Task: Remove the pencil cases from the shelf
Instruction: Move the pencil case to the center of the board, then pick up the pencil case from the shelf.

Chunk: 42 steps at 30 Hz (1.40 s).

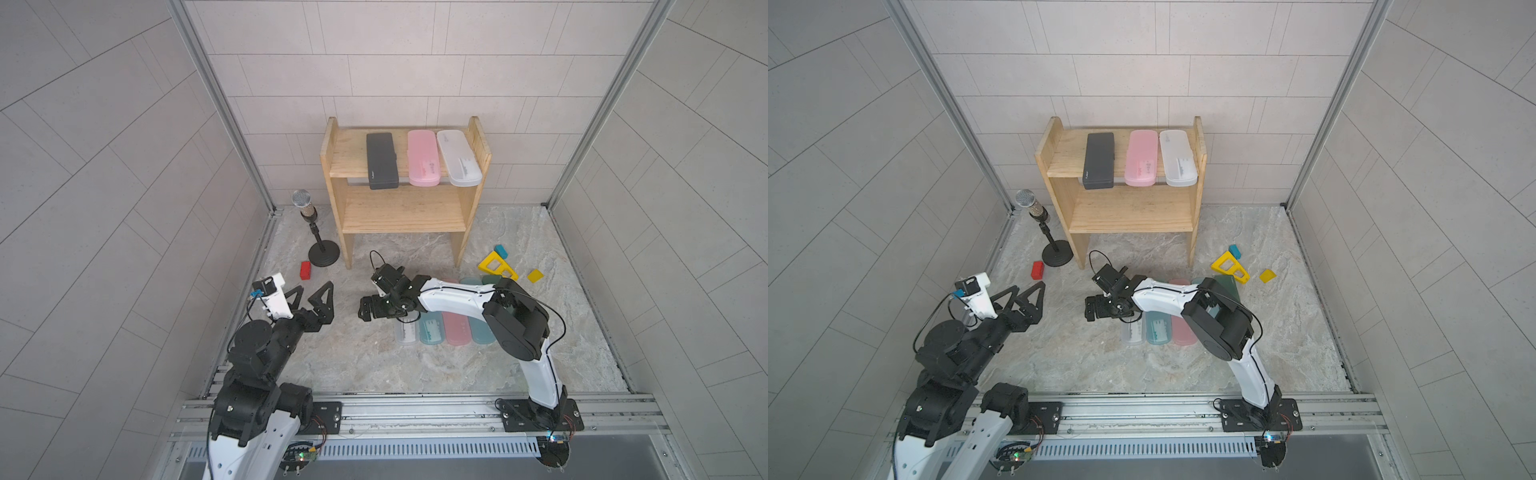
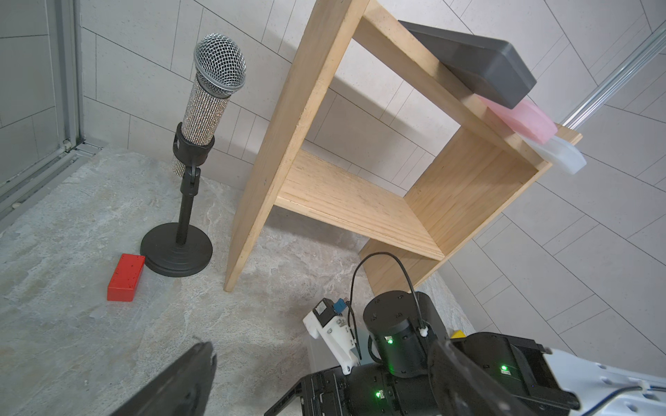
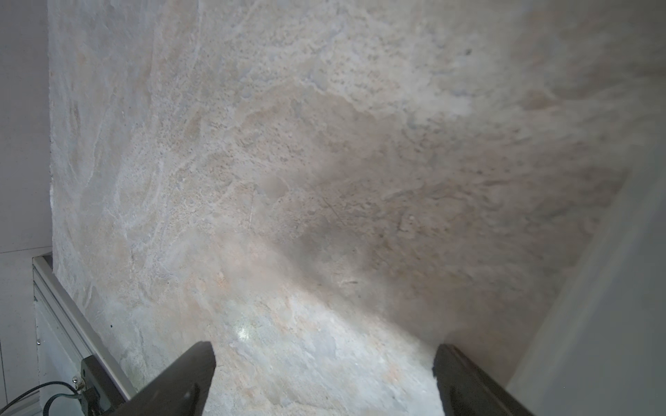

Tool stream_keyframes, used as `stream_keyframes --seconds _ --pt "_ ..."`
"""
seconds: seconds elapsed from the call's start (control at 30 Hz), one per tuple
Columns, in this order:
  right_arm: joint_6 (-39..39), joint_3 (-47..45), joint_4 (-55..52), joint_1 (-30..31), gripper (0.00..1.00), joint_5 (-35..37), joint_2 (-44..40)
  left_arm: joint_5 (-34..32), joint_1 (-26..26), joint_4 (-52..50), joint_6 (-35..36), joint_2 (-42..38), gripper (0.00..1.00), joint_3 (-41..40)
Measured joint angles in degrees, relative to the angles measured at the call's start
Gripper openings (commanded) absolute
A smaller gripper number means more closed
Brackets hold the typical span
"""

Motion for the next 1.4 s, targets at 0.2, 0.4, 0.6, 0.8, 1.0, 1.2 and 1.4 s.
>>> stream_keyframes --seconds 0.2,0.4,0.6,0.8,1.0,1.2,1.4 --pt "-0.5 -0.9 -1.0 -0.9 1.00 0.5 -1.9 0.7 0.0 0.8 -0.9 1.4 1.00 0.0" --pt "-2.4 -1.6 -2.6 -1.0 1.00 2.8 -9.9 2.9 0.0 2.9 -4.9 5.4 1.00 2.2" --pt "-4.5 -9.7 -2.9 -3.3 1.00 6.7 -27.3 6.9 0.0 11.4 -15.3 11.0 1.00 3.8" --pt "-6.0 -24.3 -5.2 -13.6 1.00 10.3 -45.2 9.3 -1.6 21.5 -27.6 19.1 1.00 5.7" --pt "-8.8 -29.8 -12.4 -22.4 1.00 11.4 -57.4 8.1 -9.6 29.3 -34.1 30.4 1.00 13.5" --pt "-10.7 -32.1 -15.5 -30.1 1.00 8.7 -61.7 6.1 -13.9 34.5 -36.4 42.1 1.00 21.3" --pt "-12.4 -33.7 -18.0 -34.3 1.00 4.8 -62.0 3.7 -13.9 37.6 -37.3 46.7 1.00 23.6"
